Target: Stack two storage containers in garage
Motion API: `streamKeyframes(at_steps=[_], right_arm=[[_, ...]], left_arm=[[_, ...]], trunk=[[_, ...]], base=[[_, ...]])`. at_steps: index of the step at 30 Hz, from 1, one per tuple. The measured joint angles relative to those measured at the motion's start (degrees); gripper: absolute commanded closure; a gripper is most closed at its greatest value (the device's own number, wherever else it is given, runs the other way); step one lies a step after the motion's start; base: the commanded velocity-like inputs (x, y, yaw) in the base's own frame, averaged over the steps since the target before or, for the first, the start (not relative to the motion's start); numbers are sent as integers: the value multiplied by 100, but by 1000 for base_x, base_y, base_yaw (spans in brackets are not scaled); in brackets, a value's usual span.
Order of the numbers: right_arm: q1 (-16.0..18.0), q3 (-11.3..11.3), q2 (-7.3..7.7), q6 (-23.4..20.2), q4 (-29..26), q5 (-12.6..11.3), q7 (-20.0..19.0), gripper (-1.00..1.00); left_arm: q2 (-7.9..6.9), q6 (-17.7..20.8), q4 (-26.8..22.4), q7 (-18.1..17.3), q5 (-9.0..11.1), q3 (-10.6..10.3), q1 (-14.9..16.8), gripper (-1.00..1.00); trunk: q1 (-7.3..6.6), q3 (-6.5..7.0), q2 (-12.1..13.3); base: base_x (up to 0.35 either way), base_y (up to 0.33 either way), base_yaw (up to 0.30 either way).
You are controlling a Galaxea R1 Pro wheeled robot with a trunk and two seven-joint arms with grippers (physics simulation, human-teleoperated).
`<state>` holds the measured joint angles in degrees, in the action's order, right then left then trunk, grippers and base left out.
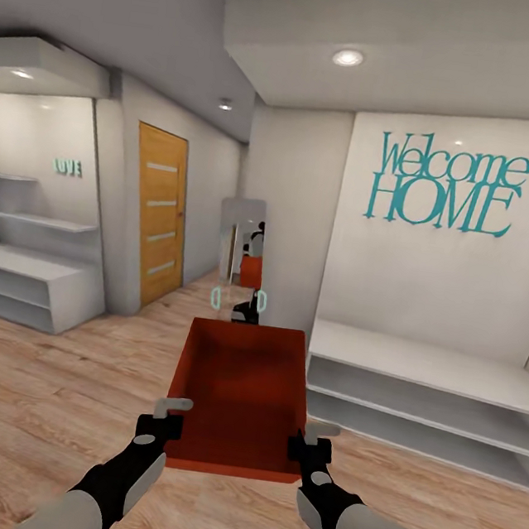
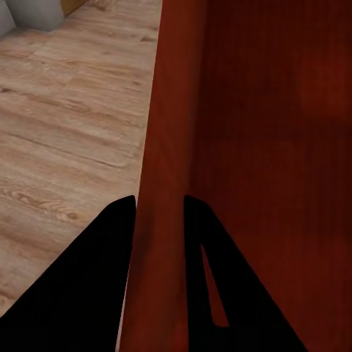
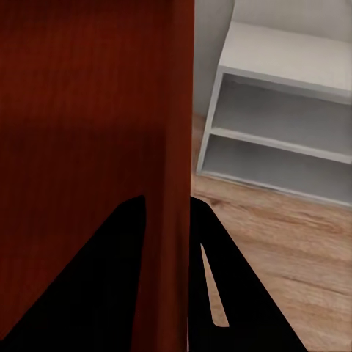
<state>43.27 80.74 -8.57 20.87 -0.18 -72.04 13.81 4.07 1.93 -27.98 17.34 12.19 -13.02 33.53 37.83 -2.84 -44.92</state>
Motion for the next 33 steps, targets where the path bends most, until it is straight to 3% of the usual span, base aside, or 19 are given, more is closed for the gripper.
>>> streamKeyframes(at_steps=[10,33], right_arm=[[0,25,0,-3,-1,-26,0,100],[0,14,-1,-5,-1,-13,1,100]], left_arm=[[-1,0,-1,0,0,-1,-1,100],[-1,0,-2,0,0,1,-1,100]], trunk=[[0,0,0],[0,0,0]], base=[[321,0,34],[321,0,269]])
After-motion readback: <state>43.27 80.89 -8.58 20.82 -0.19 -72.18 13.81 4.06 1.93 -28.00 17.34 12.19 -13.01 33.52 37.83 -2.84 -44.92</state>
